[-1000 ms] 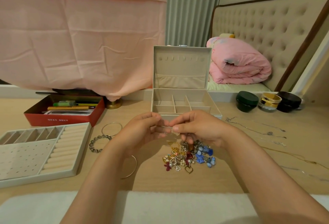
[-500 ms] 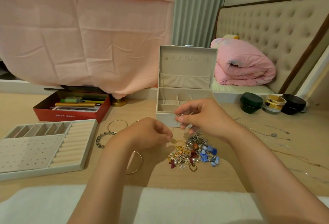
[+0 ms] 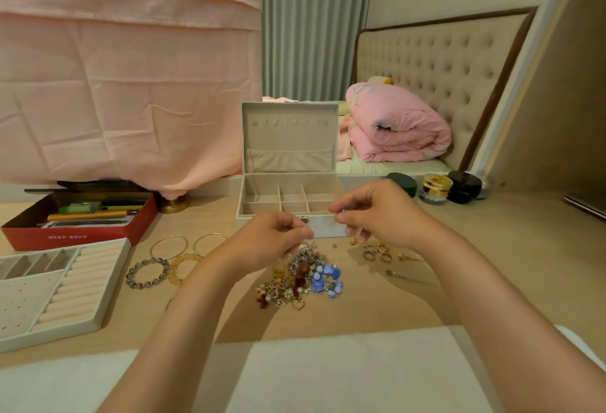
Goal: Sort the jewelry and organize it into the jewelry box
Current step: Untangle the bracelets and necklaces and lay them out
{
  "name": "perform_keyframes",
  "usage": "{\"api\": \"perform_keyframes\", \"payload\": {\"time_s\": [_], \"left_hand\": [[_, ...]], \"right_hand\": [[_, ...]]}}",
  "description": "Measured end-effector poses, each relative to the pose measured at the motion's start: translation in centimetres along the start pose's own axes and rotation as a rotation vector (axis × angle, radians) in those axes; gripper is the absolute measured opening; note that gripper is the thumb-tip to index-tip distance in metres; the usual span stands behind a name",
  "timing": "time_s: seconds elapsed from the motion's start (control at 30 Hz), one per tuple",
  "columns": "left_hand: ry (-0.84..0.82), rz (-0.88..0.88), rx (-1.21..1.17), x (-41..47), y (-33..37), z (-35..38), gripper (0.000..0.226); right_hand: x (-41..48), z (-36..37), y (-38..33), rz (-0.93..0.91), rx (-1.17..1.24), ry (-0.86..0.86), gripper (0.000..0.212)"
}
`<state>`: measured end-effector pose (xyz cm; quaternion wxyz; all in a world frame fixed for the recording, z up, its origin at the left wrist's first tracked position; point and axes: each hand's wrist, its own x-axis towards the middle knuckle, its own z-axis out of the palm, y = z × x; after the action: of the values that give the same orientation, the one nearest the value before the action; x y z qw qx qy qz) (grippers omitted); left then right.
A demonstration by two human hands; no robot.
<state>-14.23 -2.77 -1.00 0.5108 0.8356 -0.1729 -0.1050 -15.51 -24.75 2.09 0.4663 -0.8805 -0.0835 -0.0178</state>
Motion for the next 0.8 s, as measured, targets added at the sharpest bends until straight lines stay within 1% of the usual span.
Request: {"api": "perform_keyframes", "payload": {"time_s": [0.17,0.3,0.37,0.53,0.67,0.8], "left_hand": [[-0.057,0.010,0.215,1.5,2.5,2.5,0.022],[-0.147,0.002,0.374,2.9,4.3,5.0,0.024],[-0.190,0.001,0.435,3.8,5.1,6.4,0.024],[-0.233,0.062,0.609,8.1,6.7,9.3,0.021],[-0.214,0.081,0.687,13.7,7.4,11.4,0.020],[-0.175,0.032,0.791,18.1,7.4,12.8,0.013]], "right_hand": [[-2.6,-5.0,2.6,0.102,-0.254,0.002,0.016],[-4.7,-8.5,5.0,0.200,-0.404,0.012,0.013],[-5.4,-10.0,6.4,0.239,-0.451,0.024,0.014],[-5.4,-12.9,9.7,0.286,-0.472,0.084,0.021],[-3.7,-15.1,12.7,0.306,-0.454,0.190,0.014],[-1.3,-15.7,14.8,0.326,-0.466,0.260,0.015]]}}
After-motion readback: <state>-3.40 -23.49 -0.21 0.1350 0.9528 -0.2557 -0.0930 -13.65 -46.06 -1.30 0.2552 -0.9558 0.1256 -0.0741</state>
